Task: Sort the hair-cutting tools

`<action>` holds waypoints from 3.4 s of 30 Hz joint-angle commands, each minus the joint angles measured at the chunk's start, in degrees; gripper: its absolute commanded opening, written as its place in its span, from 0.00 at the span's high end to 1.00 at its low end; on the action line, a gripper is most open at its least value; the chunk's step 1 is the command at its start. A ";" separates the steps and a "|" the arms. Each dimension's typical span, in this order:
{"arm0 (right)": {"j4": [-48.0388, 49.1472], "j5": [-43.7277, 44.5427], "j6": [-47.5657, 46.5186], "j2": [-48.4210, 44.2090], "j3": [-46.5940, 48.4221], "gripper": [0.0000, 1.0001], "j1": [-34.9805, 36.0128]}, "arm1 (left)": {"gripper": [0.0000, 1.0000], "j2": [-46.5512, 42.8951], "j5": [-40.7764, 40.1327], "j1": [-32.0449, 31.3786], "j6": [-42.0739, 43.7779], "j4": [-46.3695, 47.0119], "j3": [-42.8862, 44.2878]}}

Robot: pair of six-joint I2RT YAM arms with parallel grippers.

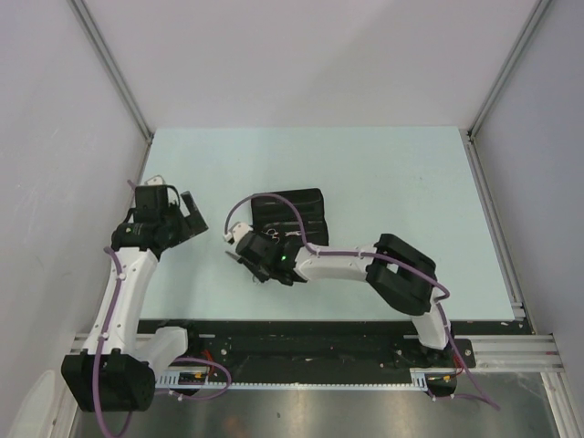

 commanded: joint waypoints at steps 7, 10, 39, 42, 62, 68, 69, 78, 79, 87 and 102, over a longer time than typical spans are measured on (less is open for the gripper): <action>0.76 -1.61 -1.75 -16.21 -1.82 1.00 -5.82 | 0.00 0.62 31.15 0.33 4.10 6.99 3.31; 0.14 -1.96 -2.01 -20.43 -2.08 1.00 -7.23 | 0.00 0.88 38.96 0.33 0.77 12.25 2.87; 0.32 -6.35 -0.52 -33.27 -2.17 1.00 -11.10 | 0.77 8.00 46.10 -9.52 -16.20 37.32 4.45; 0.41 -6.71 0.45 -33.18 -2.26 1.00 -11.45 | 0.99 8.36 45.14 -9.61 -16.91 37.75 4.45; 3.54 -22.39 25.39 -41.53 -2.26 0.05 -30.07 | 1.00 16.43 36.09 -9.87 -32.71 40.57 24.12; 17.34 -35.86 33.22 -39.60 -2.17 0.02 -34.83 | 1.00 19.34 33.89 -11.63 -41.16 41.09 30.45; 19.20 -37.45 34.54 -38.90 -2.17 0.01 -34.83 | 1.00 19.69 33.36 -11.89 -42.12 41.09 30.81; 33.10 -46.08 45.27 -33.45 -2.08 0.00 -36.06 | 1.00 19.26 29.06 -13.74 -54.52 41.80 29.24; 33.54 -45.99 45.62 -33.19 -2.17 0.00 -36.15 | 1.00 19.08 28.09 -14.00 -55.66 41.80 28.89; 37.40 -45.29 48.70 -30.99 -2.17 0.10 -36.23 | 1.00 17.32 24.48 -16.63 -58.57 42.50 26.08; 43.30 -45.55 55.56 -28.09 -2.08 0.75 -36.67 | 1.00 15.39 24.48 -17.52 -61.21 45.22 21.59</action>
